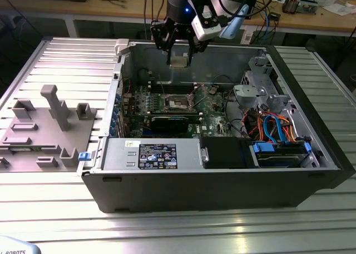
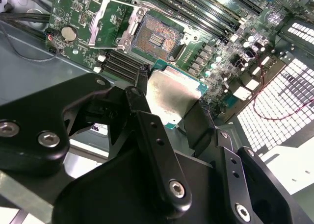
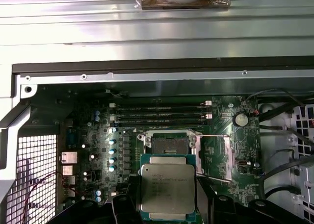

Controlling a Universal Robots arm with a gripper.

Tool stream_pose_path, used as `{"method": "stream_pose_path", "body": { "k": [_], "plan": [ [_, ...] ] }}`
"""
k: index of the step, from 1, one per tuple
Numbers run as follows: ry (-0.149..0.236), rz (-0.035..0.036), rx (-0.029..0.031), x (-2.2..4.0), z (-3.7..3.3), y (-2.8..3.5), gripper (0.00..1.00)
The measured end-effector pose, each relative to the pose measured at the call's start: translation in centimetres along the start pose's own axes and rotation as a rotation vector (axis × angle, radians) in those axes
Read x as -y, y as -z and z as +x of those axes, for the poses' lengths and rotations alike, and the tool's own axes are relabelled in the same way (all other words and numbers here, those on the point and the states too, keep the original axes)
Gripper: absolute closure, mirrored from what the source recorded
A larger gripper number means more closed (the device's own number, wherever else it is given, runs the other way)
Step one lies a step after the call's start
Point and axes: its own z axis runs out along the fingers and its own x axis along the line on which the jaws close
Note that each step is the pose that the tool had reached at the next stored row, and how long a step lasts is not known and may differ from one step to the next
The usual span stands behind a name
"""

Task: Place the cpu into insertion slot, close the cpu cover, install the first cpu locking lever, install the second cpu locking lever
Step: 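Place the cpu into insertion slot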

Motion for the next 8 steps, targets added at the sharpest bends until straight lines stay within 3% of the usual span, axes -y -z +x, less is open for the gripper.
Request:
{"method": "stream_pose_path", "body": {
  "k": [8],
  "plan": [
    [0.0, 0.0, 0.0001, 0.02, 0.02, -0.24, 0.46]
  ]
}}
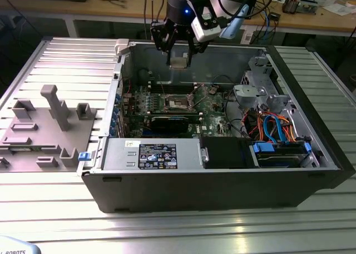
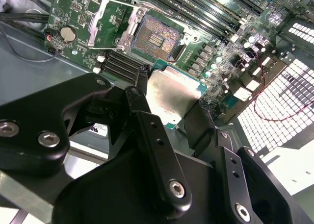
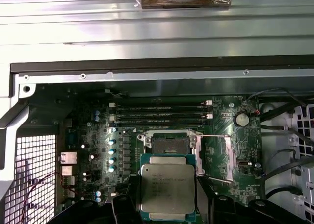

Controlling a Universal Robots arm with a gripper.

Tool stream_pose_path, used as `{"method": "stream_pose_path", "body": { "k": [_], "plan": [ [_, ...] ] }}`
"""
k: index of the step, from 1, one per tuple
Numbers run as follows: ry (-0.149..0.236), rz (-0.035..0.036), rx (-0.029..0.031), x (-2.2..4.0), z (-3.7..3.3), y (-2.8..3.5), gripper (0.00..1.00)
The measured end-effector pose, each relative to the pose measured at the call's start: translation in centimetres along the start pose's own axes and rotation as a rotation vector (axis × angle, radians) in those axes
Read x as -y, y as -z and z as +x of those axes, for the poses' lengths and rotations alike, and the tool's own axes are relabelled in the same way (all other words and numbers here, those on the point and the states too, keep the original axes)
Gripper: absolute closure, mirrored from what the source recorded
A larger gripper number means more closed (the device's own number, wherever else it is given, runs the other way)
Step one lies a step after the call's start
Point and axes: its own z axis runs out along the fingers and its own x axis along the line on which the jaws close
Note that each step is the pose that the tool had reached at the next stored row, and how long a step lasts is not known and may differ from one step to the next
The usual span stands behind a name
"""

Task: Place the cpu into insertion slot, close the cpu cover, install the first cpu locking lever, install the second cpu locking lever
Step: 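Place the cpu into insertion slot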

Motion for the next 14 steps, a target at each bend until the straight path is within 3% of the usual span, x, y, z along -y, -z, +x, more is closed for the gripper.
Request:
{"method": "stream_pose_path", "body": {
  "k": [14],
  "plan": [
    [0.0, 0.0, -0.0001, 0.03, 0.02, -0.31, 0.46]
  ]
}}
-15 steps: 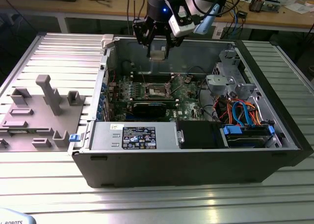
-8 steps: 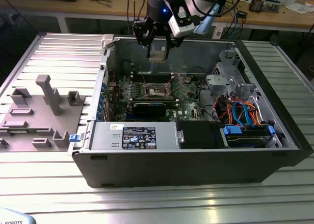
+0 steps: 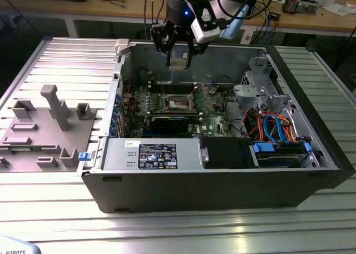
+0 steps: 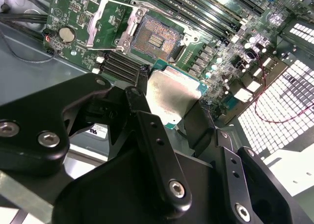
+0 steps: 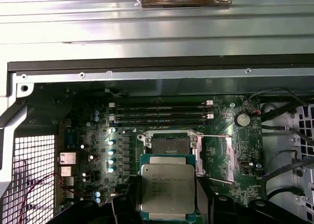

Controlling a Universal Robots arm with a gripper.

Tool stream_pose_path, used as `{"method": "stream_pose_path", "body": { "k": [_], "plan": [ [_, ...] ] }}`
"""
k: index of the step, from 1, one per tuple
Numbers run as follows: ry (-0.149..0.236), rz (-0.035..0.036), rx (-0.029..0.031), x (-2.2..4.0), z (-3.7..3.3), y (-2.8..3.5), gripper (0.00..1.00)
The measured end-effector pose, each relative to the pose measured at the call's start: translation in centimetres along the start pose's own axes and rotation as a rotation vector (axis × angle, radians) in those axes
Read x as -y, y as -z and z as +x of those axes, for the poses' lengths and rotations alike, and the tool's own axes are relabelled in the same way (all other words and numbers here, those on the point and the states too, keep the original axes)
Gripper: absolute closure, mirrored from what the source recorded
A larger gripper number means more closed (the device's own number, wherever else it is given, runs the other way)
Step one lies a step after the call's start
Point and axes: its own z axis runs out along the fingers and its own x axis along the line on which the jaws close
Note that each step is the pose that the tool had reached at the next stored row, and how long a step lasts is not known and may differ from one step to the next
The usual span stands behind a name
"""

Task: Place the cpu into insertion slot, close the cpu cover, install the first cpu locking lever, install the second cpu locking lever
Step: 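Place the cpu into insertion slot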

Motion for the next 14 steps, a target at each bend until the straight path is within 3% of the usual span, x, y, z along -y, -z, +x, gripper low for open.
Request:
{"method": "stream_pose_path", "body": {
  "k": [14],
  "plan": [
    [0.0, 0.0, 0.0, 0.03, 0.02, -0.29, 0.46]
  ]
}}
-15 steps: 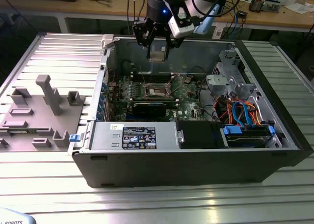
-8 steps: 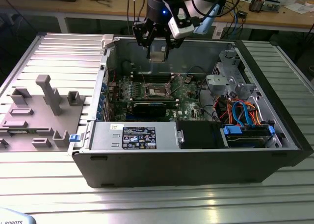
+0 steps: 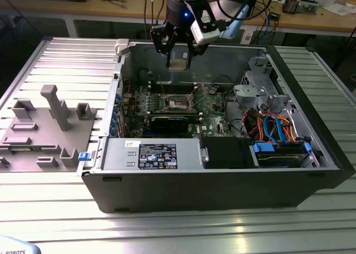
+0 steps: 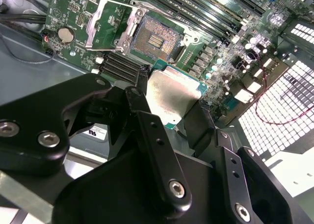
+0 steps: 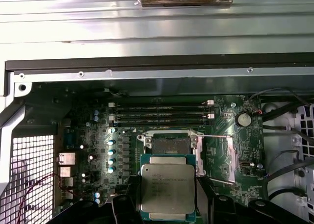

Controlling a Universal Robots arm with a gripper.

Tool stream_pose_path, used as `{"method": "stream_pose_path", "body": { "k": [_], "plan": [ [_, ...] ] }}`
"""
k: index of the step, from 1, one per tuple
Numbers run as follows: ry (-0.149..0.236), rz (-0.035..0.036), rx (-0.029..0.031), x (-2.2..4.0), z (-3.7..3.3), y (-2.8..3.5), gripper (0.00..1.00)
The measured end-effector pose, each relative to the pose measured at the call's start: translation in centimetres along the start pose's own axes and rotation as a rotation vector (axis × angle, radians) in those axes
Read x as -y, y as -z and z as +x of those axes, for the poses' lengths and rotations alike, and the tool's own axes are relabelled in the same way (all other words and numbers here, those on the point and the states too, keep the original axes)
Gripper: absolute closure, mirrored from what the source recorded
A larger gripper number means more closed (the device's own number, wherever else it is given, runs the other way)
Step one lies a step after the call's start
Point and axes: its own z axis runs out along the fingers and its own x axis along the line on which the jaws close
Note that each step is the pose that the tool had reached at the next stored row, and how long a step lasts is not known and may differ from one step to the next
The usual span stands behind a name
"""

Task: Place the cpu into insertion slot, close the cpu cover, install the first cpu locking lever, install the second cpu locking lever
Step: 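Place the cpu into insertion slot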

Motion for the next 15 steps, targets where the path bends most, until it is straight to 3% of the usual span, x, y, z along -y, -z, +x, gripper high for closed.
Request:
{"method": "stream_pose_path", "body": {
  "k": [15],
  "plan": [
    [0.0, 0.0, 0.0001, 0.04, 0.03, -0.44, 0.46]
  ]
}}
